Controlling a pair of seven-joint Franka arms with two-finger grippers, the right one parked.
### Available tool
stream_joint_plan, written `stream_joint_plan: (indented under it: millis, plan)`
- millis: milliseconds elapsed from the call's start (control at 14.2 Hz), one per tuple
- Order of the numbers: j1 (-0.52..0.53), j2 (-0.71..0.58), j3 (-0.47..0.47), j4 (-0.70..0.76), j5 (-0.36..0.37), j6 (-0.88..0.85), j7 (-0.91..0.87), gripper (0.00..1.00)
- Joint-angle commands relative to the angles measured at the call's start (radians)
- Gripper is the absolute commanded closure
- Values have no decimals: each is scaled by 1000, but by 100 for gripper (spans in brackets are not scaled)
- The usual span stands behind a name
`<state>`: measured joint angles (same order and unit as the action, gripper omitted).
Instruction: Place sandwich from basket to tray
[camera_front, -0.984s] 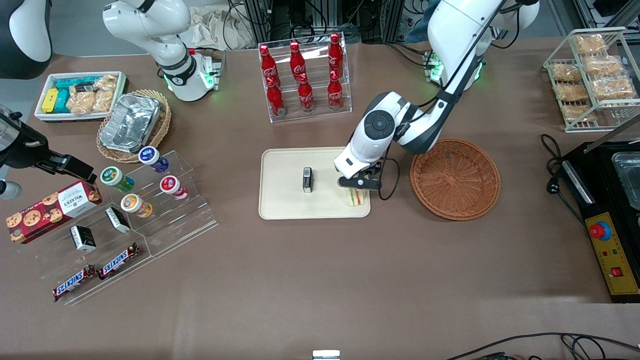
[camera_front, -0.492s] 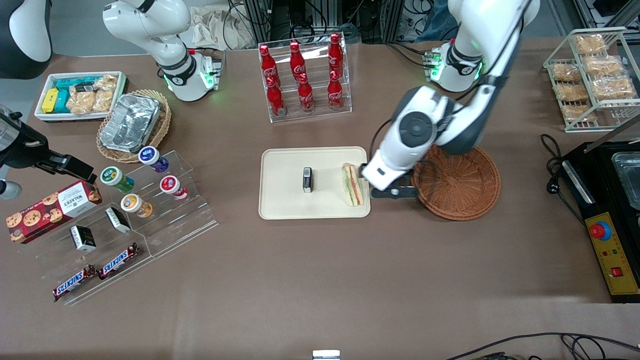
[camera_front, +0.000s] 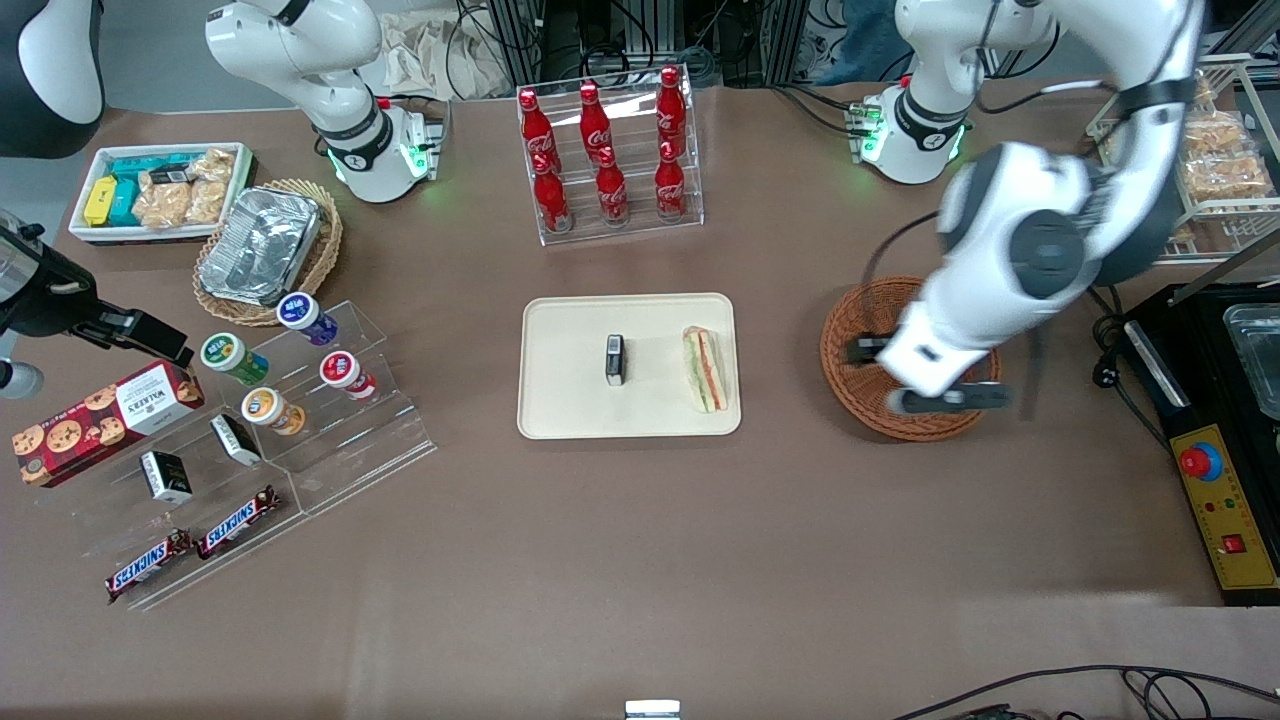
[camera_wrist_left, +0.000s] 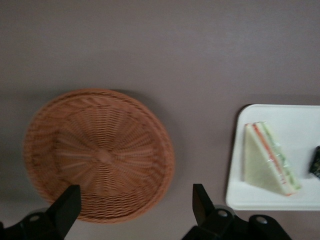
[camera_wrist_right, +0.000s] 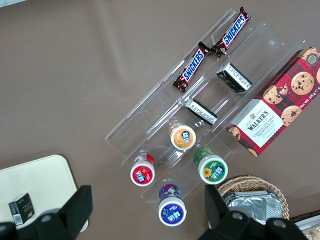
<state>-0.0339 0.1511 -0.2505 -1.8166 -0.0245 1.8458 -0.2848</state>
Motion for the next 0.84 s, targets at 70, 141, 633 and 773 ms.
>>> stream_joint_plan:
  millis: [70,141,633,773]
  plan:
    - [129,-96,-16,31,-6,-123,267,1]
    - [175,-97,-18,58,-9,-163,312,1]
    - [197,-96,-21,157,199,-204,386,1]
    - [193,-87,-27,206,186,-204,372,1]
